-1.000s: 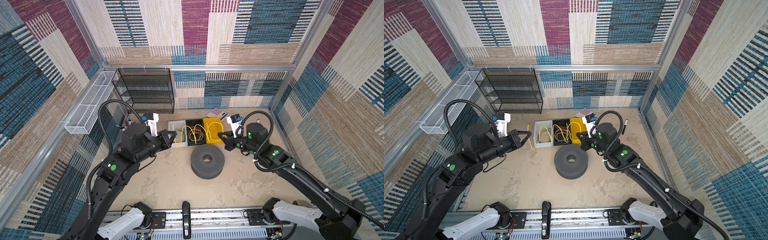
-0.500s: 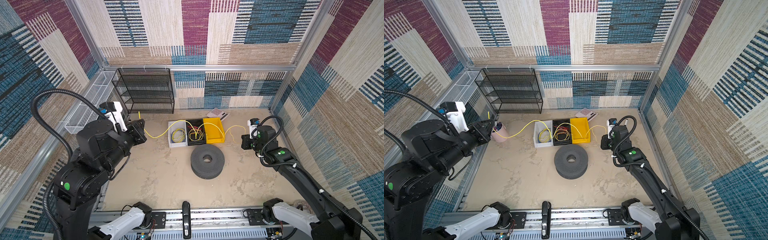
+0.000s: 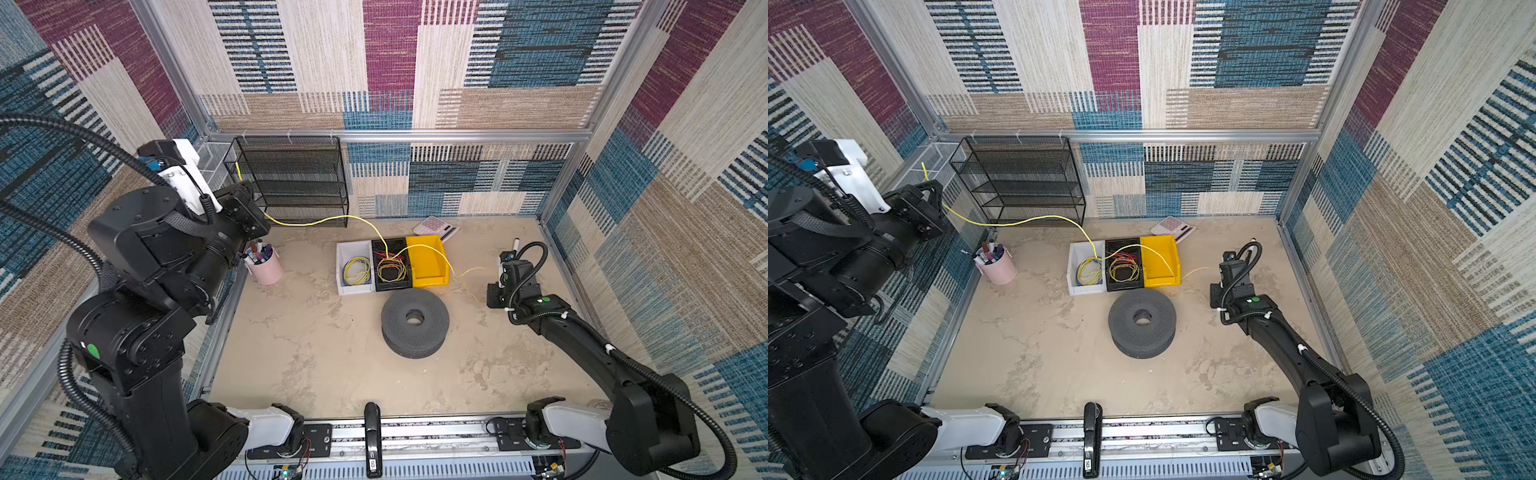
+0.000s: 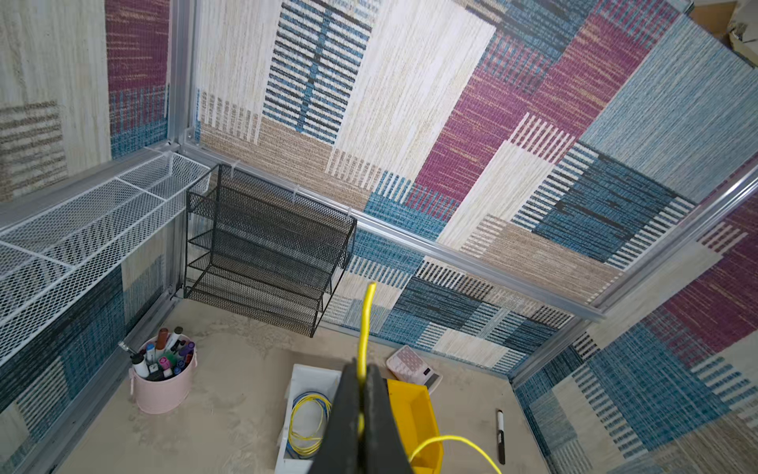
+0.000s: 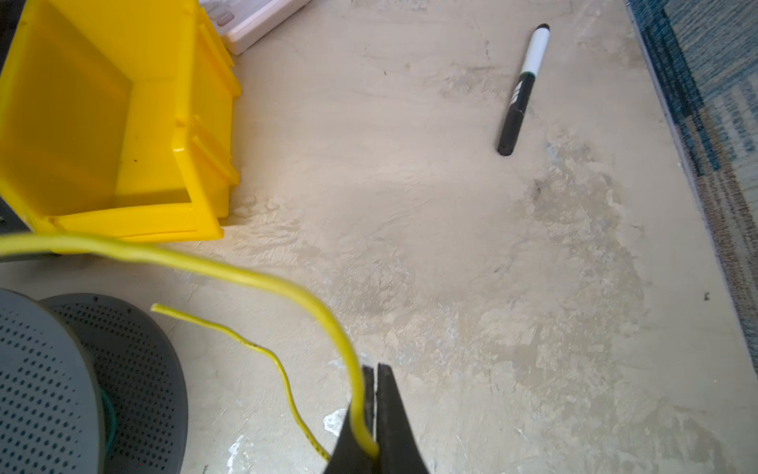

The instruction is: Wrap the cables

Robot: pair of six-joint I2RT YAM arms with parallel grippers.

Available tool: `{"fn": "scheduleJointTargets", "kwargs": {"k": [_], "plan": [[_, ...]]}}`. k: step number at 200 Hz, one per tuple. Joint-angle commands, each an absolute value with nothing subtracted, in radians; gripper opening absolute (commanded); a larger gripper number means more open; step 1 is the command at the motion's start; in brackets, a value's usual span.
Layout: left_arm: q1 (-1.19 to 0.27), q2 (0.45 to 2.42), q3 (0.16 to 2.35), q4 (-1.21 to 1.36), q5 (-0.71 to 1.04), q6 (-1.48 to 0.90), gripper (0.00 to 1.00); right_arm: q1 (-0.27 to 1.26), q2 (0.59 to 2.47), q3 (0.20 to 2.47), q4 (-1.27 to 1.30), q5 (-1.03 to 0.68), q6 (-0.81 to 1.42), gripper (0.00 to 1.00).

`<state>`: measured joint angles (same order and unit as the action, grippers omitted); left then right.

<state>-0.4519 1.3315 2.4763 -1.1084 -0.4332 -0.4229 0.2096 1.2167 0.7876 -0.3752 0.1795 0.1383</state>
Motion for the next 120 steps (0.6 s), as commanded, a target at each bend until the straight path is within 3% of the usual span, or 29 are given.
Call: {"fn": "scheduleJointTargets", "kwargs": {"k": [1,28,69,85,99,120], "plan": [[-0.449,1.353,2.502,-1.017,-0.55,-0.391,0.0,0.178,1.206,0.758,-0.339,0.234,0.151,0.0],[-0.449,1.333,2.448,-0.955,-0.566,-0.391,0.0,0.161,1.271,0.787,-0.331,0.191,0.141,0.0],[-0.449,1.286,2.227,-0.903,-0.238,-0.436,0.0,0.162,1.185,0.797,-0.327,-0.133,0.161,0.0],[-0.45,1.244,2.082,-0.842,-0.129,-0.488,0.0,0.162,1.144,0.804,-0.335,-0.267,0.15,0.16],[-0.451,1.198,1.958,-0.765,-0.087,-0.529,0.0,0.162,1.128,0.827,-0.366,-0.333,0.132,0.38],[-0.451,1.142,1.846,-0.686,-0.087,-0.565,0.0,0.162,1.127,0.874,-0.439,-0.398,0.113,0.44]]}}
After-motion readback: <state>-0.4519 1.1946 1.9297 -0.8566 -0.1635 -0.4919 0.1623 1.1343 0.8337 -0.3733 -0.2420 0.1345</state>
